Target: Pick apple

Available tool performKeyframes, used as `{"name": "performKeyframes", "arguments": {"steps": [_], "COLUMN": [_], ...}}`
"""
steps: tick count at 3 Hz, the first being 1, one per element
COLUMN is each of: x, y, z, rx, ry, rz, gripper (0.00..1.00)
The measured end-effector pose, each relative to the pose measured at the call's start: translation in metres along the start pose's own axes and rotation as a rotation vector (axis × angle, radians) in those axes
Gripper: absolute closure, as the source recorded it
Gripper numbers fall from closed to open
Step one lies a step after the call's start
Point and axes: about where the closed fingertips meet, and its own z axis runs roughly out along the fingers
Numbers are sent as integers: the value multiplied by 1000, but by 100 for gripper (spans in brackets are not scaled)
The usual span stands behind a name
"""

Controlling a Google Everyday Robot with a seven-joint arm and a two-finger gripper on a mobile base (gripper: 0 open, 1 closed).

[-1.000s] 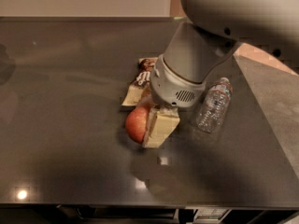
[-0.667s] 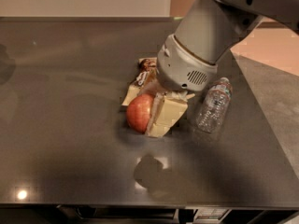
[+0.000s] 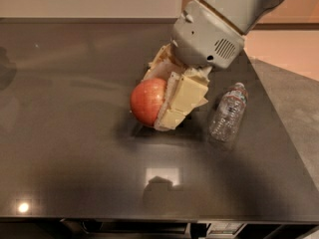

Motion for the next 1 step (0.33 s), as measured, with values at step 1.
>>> {"name": "performKeyframes", "arguments": {"steps": [1], "x": [0], "y": [0], "z": [0], "rx": [0], "ry": [0], "rz": [0], "gripper": [100]}}
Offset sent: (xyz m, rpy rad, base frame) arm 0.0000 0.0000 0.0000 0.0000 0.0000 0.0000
